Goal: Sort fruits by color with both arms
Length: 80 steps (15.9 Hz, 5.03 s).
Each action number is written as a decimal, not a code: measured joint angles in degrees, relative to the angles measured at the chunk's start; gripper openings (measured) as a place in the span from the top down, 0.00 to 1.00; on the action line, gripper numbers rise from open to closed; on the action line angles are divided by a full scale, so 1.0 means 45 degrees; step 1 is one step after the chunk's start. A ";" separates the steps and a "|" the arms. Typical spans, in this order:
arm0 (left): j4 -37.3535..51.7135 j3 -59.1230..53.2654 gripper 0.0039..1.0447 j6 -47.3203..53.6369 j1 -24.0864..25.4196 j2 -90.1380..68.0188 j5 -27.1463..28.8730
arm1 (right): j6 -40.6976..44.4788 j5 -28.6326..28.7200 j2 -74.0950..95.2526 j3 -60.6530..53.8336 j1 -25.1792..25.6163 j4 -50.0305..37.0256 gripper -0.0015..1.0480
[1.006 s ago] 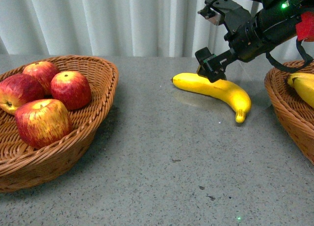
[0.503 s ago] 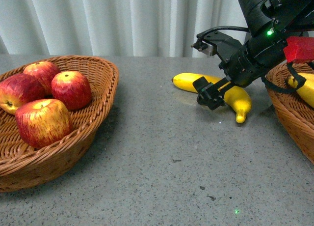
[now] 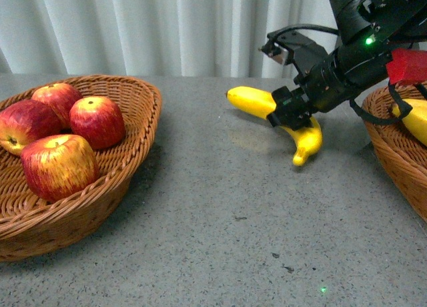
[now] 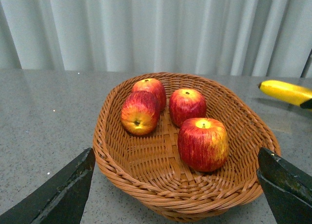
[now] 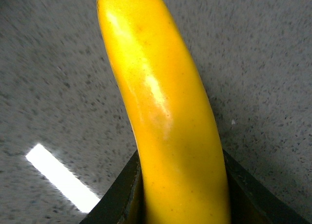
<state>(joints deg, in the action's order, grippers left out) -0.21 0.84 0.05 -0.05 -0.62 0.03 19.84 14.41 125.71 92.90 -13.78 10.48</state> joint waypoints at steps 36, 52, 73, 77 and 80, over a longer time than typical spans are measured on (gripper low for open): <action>0.0000 0.0000 0.06 0.0000 0.0000 0.0000 0.0000 | -0.4206 -0.2720 -2.2955 -1.7583 0.3604 -0.3293 0.82; 0.0000 0.0000 0.06 0.0000 0.0000 0.0000 0.0000 | -0.4269 -0.3191 -2.7107 -1.9720 0.3065 -0.2161 0.98; 0.0000 0.0000 0.06 0.0000 0.0000 0.0000 -0.0005 | -0.4308 -0.3201 -2.7880 -2.0478 0.3065 -0.2268 0.24; 0.0000 0.0000 0.06 0.0000 0.0000 0.0000 -0.0005 | -0.4313 -0.3201 -2.7880 -2.0473 0.3065 -0.2268 0.06; 0.0000 0.0000 0.06 0.0000 0.0000 0.0000 -0.0005 | -0.4313 -0.3201 -2.7880 -2.0478 0.3065 -0.2268 0.06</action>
<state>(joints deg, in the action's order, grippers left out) -0.21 0.84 0.05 -0.05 -0.62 0.01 0.43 0.01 0.25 0.75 0.01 0.27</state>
